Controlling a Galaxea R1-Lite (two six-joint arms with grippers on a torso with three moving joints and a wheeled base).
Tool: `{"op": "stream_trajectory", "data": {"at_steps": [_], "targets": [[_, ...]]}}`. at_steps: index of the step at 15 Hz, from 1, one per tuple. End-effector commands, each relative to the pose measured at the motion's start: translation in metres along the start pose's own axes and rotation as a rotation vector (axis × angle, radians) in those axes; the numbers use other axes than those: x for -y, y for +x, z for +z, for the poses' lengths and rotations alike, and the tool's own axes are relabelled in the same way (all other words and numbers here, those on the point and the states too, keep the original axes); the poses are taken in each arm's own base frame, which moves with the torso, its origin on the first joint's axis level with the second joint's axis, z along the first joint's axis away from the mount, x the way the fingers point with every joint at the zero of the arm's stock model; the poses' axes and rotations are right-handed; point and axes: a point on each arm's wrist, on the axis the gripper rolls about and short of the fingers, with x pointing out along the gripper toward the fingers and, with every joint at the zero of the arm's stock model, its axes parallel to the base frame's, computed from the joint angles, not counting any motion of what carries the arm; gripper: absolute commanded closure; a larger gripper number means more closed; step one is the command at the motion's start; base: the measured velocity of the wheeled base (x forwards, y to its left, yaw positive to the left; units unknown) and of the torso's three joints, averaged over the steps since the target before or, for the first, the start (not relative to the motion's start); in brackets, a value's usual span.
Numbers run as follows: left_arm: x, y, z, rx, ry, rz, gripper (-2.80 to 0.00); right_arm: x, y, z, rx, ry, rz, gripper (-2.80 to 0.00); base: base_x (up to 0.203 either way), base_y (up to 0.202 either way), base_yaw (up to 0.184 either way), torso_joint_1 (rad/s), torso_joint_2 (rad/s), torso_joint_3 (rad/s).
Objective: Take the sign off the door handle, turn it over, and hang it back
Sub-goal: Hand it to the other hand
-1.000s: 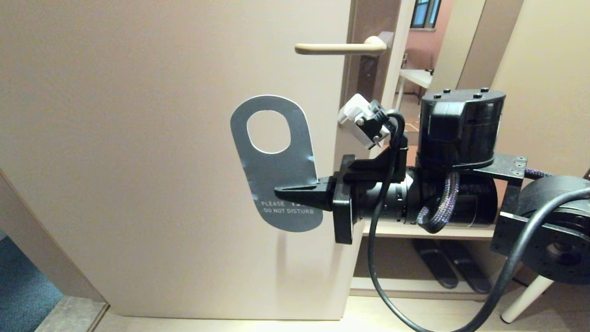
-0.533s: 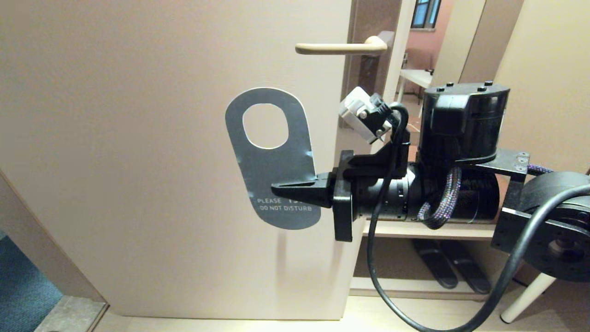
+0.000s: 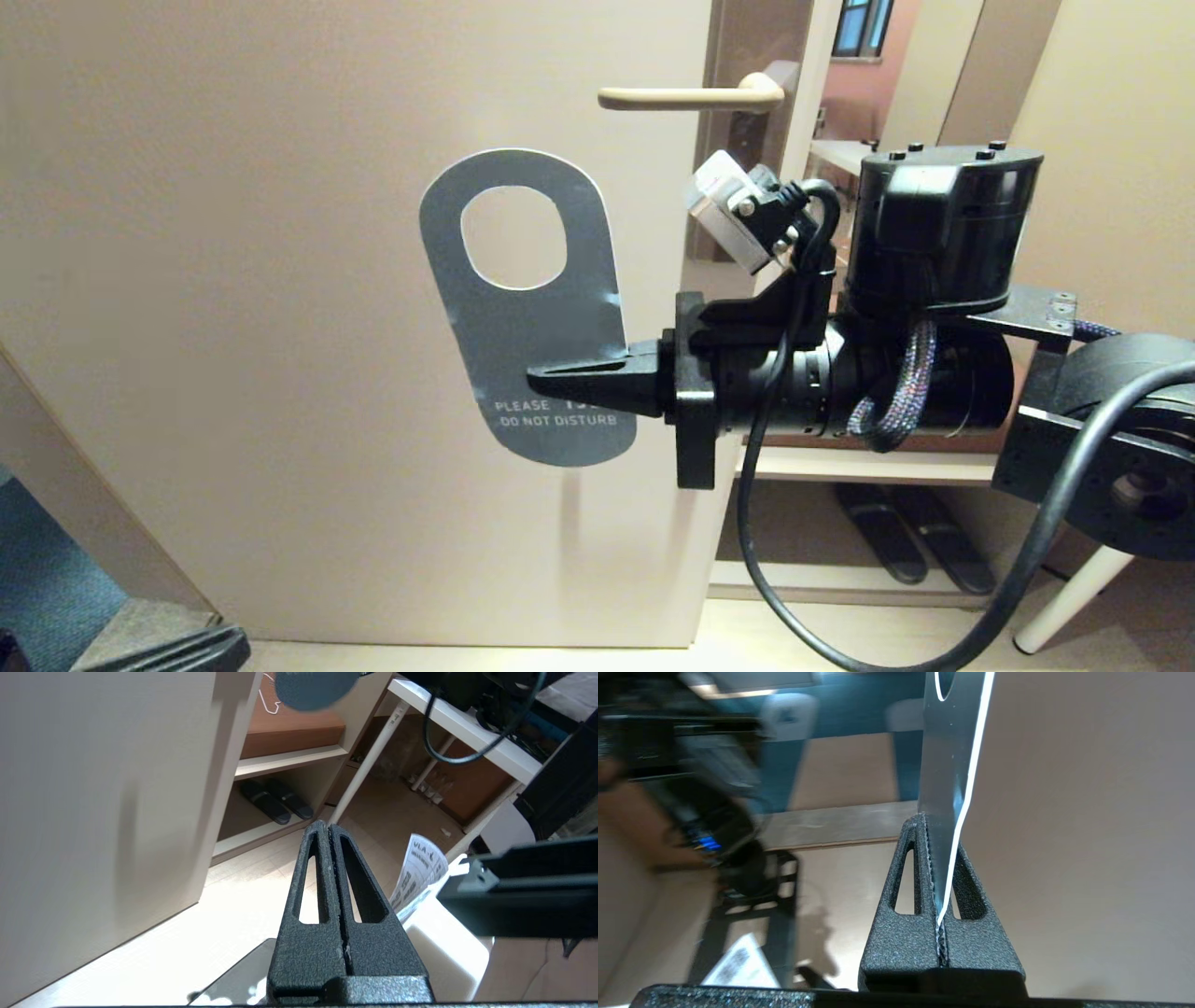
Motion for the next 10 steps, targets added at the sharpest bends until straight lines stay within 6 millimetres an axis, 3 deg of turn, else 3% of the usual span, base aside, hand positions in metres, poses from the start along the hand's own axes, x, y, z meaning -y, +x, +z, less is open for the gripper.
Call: {"op": "stream_trajectory", "data": {"at_steps": [1,6,10], "targets": [[-0.003,0.017,0.000,-0.050,-0.014,0.008,0.00,0.001,0.002,-0.001,-0.001,0.000,0.015,0.00,0.000,0.000,0.000,0.000,0.00,0.000],[-0.005,0.051,0.006,-0.085,-0.019,-0.091,0.00,0.002,0.004,0.001,0.003,-0.001,0.019,0.00,0.000,0.000,0.000,0.000,0.00,0.000],[-0.012,0.053,0.008,-0.074,-0.028,-0.047,0.00,0.003,0.005,0.000,0.001,-0.001,0.021,0.00,0.000,0.000,0.000,0.000,0.00,0.000]]}}
